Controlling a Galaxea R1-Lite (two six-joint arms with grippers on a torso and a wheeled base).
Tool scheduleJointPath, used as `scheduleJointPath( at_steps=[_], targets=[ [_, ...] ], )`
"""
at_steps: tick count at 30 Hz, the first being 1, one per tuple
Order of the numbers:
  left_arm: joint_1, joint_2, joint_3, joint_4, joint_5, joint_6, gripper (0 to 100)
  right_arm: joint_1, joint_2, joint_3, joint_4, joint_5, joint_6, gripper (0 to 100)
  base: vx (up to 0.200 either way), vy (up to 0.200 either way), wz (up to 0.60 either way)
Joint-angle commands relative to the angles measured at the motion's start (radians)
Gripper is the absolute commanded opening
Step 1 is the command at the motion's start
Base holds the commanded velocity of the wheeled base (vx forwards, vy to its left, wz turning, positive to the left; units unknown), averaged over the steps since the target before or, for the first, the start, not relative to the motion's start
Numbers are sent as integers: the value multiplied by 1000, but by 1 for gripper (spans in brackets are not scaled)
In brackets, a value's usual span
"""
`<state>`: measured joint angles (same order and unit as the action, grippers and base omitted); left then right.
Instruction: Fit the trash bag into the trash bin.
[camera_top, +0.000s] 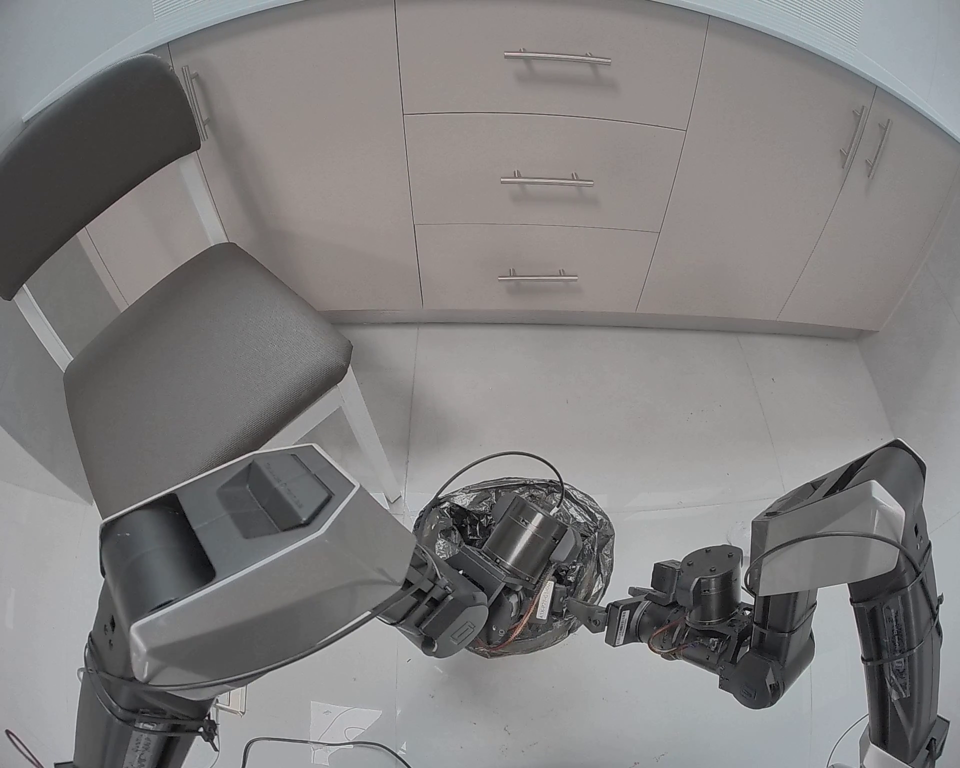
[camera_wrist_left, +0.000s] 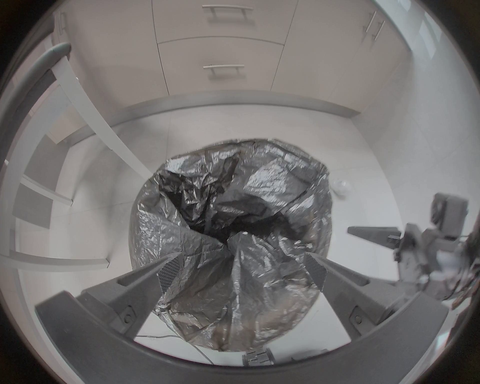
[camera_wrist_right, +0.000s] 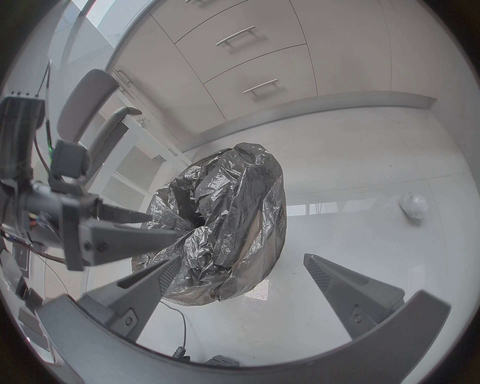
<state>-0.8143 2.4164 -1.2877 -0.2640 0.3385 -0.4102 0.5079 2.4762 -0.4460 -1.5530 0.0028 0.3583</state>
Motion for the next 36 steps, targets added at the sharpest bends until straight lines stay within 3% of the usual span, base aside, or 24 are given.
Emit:
scheduleJointPath(
  at_steps=[1, 15, 28, 36],
  targets=[
    [9, 69, -13, 3, 0, 5, 100, -3, 1, -2, -18, 0, 1, 100, 0, 0, 0],
    [-98, 86, 70, 6, 0, 4, 100, -5, -6, -7, -18, -3, 5, 100, 0, 0, 0],
    [-129, 95, 85, 8, 0, -2, 100, -11, -6, -8, -18, 0, 2, 100, 0, 0, 0],
    [-186, -86, 225, -4, -10, -90, 100, -48, -72, -22, -18, -7, -12, 100, 0, 0, 0]
  ],
)
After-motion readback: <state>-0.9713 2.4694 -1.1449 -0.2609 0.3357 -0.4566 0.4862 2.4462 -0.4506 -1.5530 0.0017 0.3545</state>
